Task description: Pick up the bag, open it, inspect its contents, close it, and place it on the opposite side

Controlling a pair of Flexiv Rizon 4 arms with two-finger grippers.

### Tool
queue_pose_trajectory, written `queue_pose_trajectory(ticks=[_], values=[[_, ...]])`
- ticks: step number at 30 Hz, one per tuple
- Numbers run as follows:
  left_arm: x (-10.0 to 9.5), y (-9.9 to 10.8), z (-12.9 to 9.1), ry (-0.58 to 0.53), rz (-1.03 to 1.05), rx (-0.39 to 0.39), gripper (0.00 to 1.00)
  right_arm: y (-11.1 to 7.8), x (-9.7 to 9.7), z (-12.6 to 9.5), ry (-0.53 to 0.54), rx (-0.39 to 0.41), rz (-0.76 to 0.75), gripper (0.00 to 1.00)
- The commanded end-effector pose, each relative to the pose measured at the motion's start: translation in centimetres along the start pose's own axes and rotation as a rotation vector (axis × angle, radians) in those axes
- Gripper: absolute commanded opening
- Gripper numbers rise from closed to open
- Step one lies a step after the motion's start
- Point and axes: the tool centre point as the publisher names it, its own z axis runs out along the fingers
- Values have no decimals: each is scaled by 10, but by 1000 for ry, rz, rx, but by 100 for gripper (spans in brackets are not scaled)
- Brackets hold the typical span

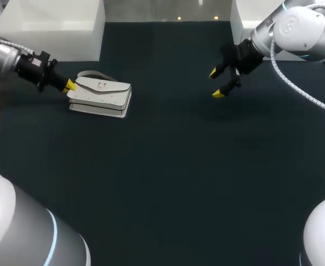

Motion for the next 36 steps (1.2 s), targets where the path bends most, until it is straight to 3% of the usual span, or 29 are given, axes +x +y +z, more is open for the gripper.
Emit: queue_pose_trajectory(ticks=[1,20,31,36], values=[[6,3,16,3,-1,18,0,0,-1,1,2,0,0,100],[8,3,18,-3,-2,2,0,0,-1,1,2,0,0,100],[21,32,42,91,-25,130,0,0,-1,1,2,0,0,100],[27,36,52,91,-30,119,0,0,-1,1,2,0,0,100]])
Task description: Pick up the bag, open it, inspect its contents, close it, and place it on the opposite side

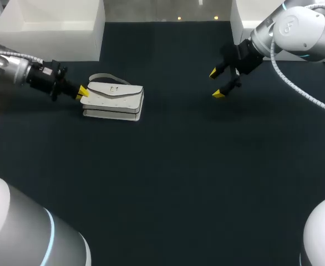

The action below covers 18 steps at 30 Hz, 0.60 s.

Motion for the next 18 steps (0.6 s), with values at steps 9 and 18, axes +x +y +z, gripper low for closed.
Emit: queue_pose_trajectory(ticks=[9,18], values=[[15,10,2,-46,-14,98,35,0,-1,1,2,0,0,100],[9,-6,-3,-79,-44,-4,29,0,-1,1,2,0,0,100]])
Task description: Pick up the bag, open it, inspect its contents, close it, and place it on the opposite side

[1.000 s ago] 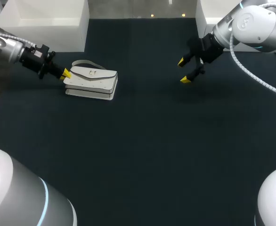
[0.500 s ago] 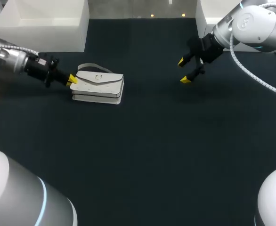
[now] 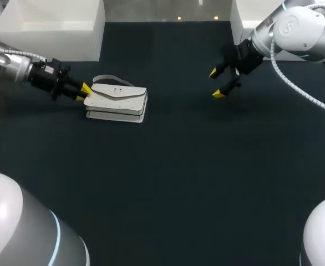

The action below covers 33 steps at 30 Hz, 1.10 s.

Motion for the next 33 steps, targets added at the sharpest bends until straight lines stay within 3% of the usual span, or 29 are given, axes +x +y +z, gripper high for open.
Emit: queue_pose_trajectory(ticks=[1,13,15,16,25,33], values=[[-2,-12,0,-5,-5,-61,30,0,-1,1,2,0,0,100],[-8,-19,7,-18,-9,-95,26,0,-1,1,2,0,0,100],[-8,-20,7,-18,-10,-95,4,0,-1,1,2,0,0,100],[-8,-20,7,-16,-10,-95,0,0,-1,1,2,0,0,100],[-3,-7,16,7,-2,-102,0,0,-1,1,2,0,0,100],[4,19,36,25,-65,38,0,0,-1,1,2,0,0,100]])
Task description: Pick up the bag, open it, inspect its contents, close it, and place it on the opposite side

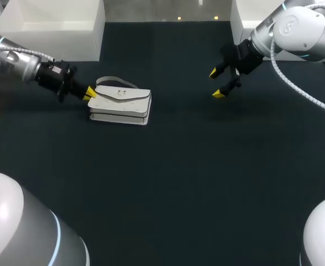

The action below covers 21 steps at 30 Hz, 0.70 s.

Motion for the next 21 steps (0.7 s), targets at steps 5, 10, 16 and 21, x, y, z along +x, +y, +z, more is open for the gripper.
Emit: queue_pose_trajectory(ticks=[5,10,16,21], values=[[4,27,29,58,-65,211,0,0,-1,1,2,0,0,100],[12,28,41,93,-84,282,0,0,-1,1,2,0,0,100],[24,22,55,116,-73,284,0,0,-1,1,2,0,0,100],[33,9,66,111,-60,273,0,0,-1,1,2,0,0,100]])
